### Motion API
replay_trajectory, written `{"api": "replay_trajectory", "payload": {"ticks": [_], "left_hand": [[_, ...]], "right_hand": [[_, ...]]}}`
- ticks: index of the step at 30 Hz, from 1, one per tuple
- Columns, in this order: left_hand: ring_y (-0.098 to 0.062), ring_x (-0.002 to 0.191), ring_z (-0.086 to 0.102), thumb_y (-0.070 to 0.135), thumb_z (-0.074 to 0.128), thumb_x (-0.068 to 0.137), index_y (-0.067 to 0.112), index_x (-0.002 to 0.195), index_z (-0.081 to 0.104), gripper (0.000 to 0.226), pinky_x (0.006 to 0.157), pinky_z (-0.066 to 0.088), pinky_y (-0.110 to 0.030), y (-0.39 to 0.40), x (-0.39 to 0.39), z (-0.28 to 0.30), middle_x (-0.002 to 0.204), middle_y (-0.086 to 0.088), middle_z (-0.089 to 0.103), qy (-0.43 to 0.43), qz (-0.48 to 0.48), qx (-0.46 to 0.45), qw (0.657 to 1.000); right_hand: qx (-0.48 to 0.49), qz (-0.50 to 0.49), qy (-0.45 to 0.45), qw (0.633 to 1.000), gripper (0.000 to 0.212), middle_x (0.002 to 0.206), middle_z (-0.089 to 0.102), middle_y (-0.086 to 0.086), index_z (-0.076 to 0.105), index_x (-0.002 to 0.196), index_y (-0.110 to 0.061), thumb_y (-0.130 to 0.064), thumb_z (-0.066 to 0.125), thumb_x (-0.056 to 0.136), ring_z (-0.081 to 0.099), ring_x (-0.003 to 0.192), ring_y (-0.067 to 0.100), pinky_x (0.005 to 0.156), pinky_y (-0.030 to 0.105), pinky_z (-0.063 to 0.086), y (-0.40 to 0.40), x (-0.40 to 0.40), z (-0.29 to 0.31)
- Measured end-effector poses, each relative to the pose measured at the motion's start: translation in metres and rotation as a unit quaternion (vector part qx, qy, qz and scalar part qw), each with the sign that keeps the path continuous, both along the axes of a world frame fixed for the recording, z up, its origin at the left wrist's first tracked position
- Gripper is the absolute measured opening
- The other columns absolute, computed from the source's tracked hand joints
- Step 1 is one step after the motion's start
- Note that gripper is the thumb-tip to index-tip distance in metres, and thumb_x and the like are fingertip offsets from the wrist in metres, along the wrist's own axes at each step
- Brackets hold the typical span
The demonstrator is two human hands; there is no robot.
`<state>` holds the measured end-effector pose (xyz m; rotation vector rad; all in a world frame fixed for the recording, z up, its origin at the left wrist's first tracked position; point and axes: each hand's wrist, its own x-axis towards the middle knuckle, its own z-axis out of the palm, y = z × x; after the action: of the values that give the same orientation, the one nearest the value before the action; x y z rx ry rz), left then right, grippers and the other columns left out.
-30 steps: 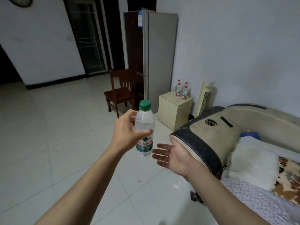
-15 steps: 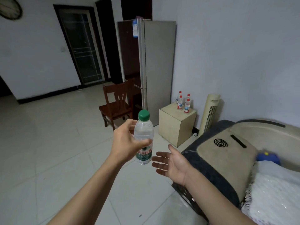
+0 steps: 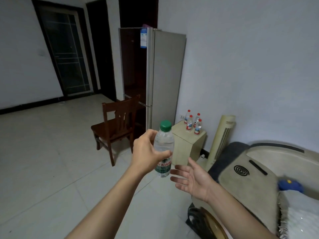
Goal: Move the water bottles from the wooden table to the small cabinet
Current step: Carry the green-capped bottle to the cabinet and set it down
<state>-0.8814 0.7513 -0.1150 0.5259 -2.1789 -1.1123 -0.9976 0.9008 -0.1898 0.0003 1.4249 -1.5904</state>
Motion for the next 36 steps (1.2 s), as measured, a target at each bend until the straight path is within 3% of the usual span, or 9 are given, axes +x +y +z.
{"api": "replay_trajectory", "payload": {"ticks": [6, 12, 18, 22, 28, 31, 35, 36], "left_hand": [[0.004, 0.081, 0.066, 0.028, 0.091, 0.057, 0.026, 0.100, 0.064, 0.051, 0.076, 0.058, -0.026, -0.070, -0.019, -0.008, 0.090, 0.014, 0.071, 0.005, -0.025, 0.007, 1.000], [0.003, 0.081, 0.066, 0.020, 0.092, 0.059, 0.024, 0.099, 0.065, 0.049, 0.070, 0.053, -0.013, -0.129, -0.063, -0.015, 0.089, 0.012, 0.071, 0.001, -0.032, 0.017, 0.999], [0.007, 0.083, 0.064, 0.021, 0.092, 0.059, 0.025, 0.101, 0.064, 0.050, 0.069, 0.052, -0.010, -0.175, -0.141, -0.016, 0.089, 0.015, 0.069, -0.026, -0.040, -0.015, 0.999], [0.011, 0.086, 0.062, 0.021, 0.091, 0.061, 0.025, 0.103, 0.063, 0.051, 0.068, 0.047, -0.003, -0.208, -0.211, -0.006, 0.090, 0.015, 0.068, -0.045, -0.052, -0.028, 0.997], [0.008, 0.086, 0.064, 0.021, 0.091, 0.061, 0.024, 0.104, 0.064, 0.051, 0.069, 0.050, -0.006, -0.242, -0.294, 0.005, 0.092, 0.013, 0.070, -0.043, -0.066, -0.023, 0.997], [0.006, 0.084, 0.065, 0.019, 0.092, 0.060, 0.023, 0.102, 0.064, 0.050, 0.070, 0.052, -0.010, -0.254, -0.332, 0.005, 0.091, 0.011, 0.070, -0.037, -0.083, -0.016, 0.996], [0.004, 0.083, 0.065, 0.016, 0.092, 0.060, 0.021, 0.101, 0.065, 0.050, 0.069, 0.052, -0.011, -0.273, -0.381, -0.002, 0.090, 0.011, 0.070, -0.031, -0.109, 0.002, 0.994], [0.005, 0.083, 0.065, 0.016, 0.092, 0.059, 0.022, 0.101, 0.064, 0.051, 0.068, 0.052, -0.010, -0.278, -0.393, -0.005, 0.090, 0.012, 0.070, -0.032, -0.117, 0.008, 0.993]], "right_hand": [[0.016, -0.007, -0.004, 1.000, 0.066, 0.119, 0.069, 0.013, 0.053, 0.133, -0.008, -0.058, 0.030, 0.099, 0.064, 0.110, 0.031, 0.074, 0.037, 0.050, -0.064, -0.014, -0.002], [0.020, -0.007, -0.016, 1.000, 0.061, 0.121, 0.068, 0.013, 0.053, 0.129, -0.009, -0.055, 0.027, 0.101, 0.065, 0.109, 0.031, 0.080, 0.037, 0.051, -0.122, -0.056, -0.007], [0.005, -0.009, -0.025, 1.000, 0.061, 0.118, 0.069, 0.013, 0.057, 0.126, -0.009, -0.056, 0.029, 0.100, 0.066, 0.107, 0.030, 0.074, 0.036, 0.049, -0.177, -0.132, -0.022], [0.004, -0.003, -0.013, 1.000, 0.058, 0.118, 0.070, 0.009, 0.057, 0.126, -0.013, -0.056, 0.028, 0.101, 0.066, 0.108, 0.028, 0.081, 0.037, 0.050, -0.214, -0.197, -0.021], [-0.006, -0.013, -0.010, 1.000, 0.056, 0.118, 0.069, 0.009, 0.059, 0.115, -0.014, -0.058, 0.027, 0.100, 0.065, 0.109, 0.027, 0.087, 0.038, 0.050, -0.242, -0.279, -0.010], [-0.007, -0.028, -0.011, 1.000, 0.059, 0.118, 0.069, 0.009, 0.057, 0.121, -0.012, -0.058, 0.028, 0.099, 0.064, 0.111, 0.028, 0.082, 0.037, 0.050, -0.252, -0.312, -0.012], [-0.004, -0.069, -0.025, 0.997, 0.063, 0.123, 0.066, 0.014, 0.055, 0.129, -0.007, -0.056, 0.028, 0.100, 0.062, 0.113, 0.031, 0.096, 0.043, 0.048, -0.265, -0.353, -0.016], [0.000, -0.076, -0.024, 0.997, 0.063, 0.123, 0.066, 0.014, 0.055, 0.128, -0.006, -0.056, 0.028, 0.100, 0.062, 0.112, 0.031, 0.093, 0.043, 0.049, -0.269, -0.363, -0.018]]}}
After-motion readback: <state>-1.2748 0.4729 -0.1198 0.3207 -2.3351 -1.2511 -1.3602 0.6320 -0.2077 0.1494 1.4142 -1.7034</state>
